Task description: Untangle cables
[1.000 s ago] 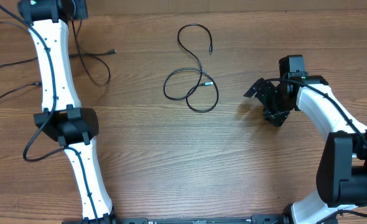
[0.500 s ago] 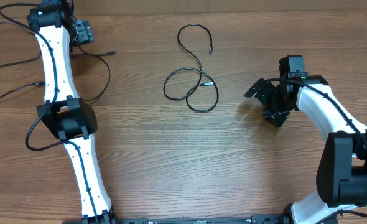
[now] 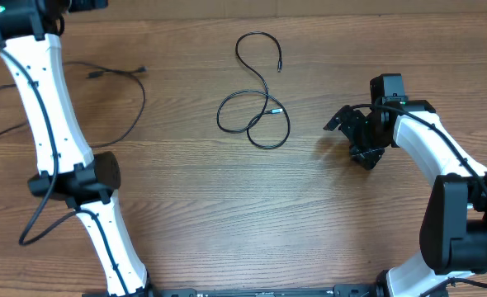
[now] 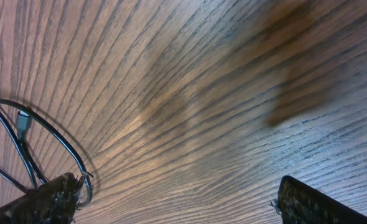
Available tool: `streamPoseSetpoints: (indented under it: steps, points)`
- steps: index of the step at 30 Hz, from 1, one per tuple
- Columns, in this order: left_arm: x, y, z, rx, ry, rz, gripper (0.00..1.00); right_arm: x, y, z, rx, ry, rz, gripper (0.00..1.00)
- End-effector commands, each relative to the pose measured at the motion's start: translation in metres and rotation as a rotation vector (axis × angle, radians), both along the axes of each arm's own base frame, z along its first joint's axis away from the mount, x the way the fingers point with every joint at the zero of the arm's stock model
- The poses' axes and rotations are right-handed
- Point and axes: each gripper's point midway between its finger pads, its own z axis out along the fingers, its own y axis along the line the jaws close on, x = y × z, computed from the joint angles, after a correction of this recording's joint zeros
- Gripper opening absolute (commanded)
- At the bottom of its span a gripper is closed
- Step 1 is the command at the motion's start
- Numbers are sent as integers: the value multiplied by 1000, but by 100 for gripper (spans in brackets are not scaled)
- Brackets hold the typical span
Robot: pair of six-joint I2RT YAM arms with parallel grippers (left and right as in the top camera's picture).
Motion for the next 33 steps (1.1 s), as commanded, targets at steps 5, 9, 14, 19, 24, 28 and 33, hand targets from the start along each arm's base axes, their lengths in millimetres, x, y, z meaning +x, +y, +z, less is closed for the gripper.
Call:
streamPoseSetpoints:
  steps: [5,9,14,19,24,28,33]
  points:
    - [-6,-95,-3,-227,18,-341,100,1,1,1,-12,-8,10,100]
    - [-4,-133,-23,-313,101,-330,100,-1,1,-2,-12,-1,10,100]
    - [-1,-189,-68,-306,216,-370,99,-7,0,-7,-13,15,10,100]
    - [-8,-256,-127,-336,369,-426,100,-13,0,-12,-13,35,10,100]
    - [-18,-310,-194,-178,466,-548,100,-14,0,-12,-13,39,11,100]
    - [-26,-329,-231,-132,539,-507,100,-14,-3,-13,-35,38,10,100]
    - [-53,-355,-260,-382,731,-143,100,-14,-12,-15,-87,36,-1,100]
